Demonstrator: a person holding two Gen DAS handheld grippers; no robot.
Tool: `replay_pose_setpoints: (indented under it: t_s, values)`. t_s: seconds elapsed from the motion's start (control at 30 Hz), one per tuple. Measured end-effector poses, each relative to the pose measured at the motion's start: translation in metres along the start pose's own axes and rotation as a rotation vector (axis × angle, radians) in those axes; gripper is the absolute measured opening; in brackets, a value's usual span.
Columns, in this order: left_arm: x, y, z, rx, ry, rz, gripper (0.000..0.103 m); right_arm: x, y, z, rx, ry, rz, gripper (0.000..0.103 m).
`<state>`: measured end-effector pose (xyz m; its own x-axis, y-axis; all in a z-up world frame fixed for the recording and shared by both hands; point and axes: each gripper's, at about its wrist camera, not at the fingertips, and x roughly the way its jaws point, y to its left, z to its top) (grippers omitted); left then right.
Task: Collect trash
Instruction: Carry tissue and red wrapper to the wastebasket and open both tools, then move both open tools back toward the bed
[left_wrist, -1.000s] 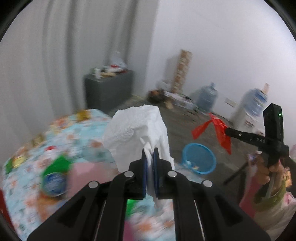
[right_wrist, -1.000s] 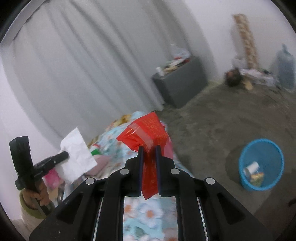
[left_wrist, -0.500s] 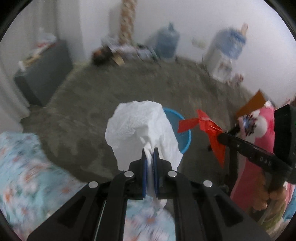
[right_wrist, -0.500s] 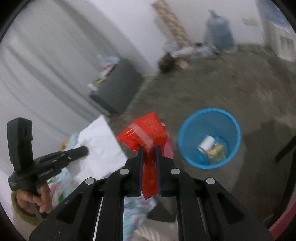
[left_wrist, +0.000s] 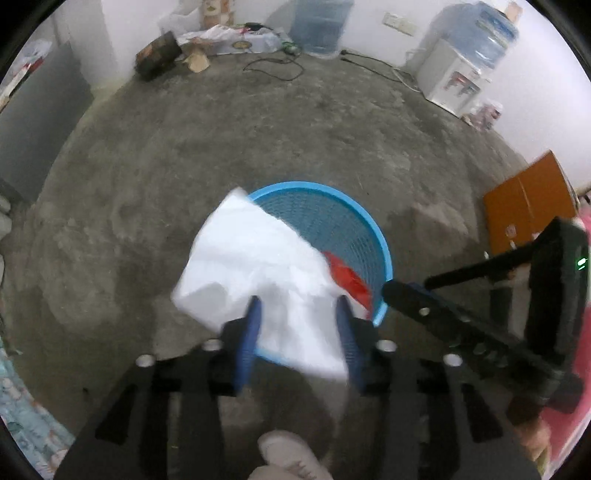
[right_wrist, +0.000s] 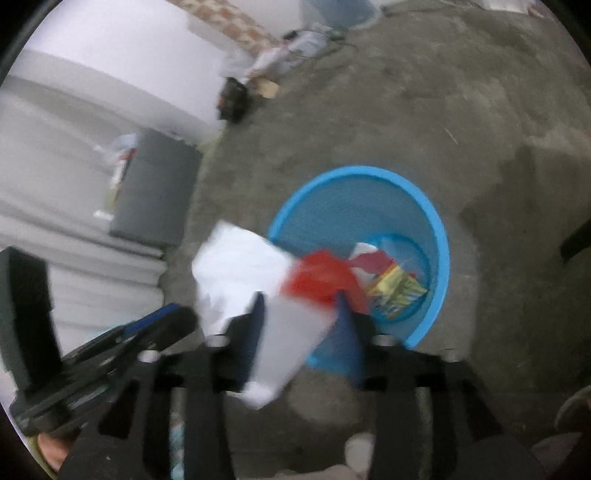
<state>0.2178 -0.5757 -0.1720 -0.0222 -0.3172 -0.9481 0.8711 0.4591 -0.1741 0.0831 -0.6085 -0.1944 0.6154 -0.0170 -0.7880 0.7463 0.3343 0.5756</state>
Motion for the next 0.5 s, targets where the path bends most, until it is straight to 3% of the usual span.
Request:
replay_pose_setpoints:
  t_s: [0.1, 0.2, 0.5]
  values:
    - [0.008, 0.000, 0.006, -0.052, 0.000, -0.037, 0.047, 0.012, -0.013, 0.003, 0.034, 0.008, -0.058, 0.048]
    - [-0.001, -0.006, 0.004, -0.032, -0.020, -0.045, 0.051, 0.003, -0.020, 0.000, 0.052, -0.013, -0.061, 0.053]
    - [-0.067, -0.008, -0.008, -0.002, -0.104, -0.040, 0.060, -0.039, -0.004, -0.011, 0.001, -0.116, -0.059, 0.057]
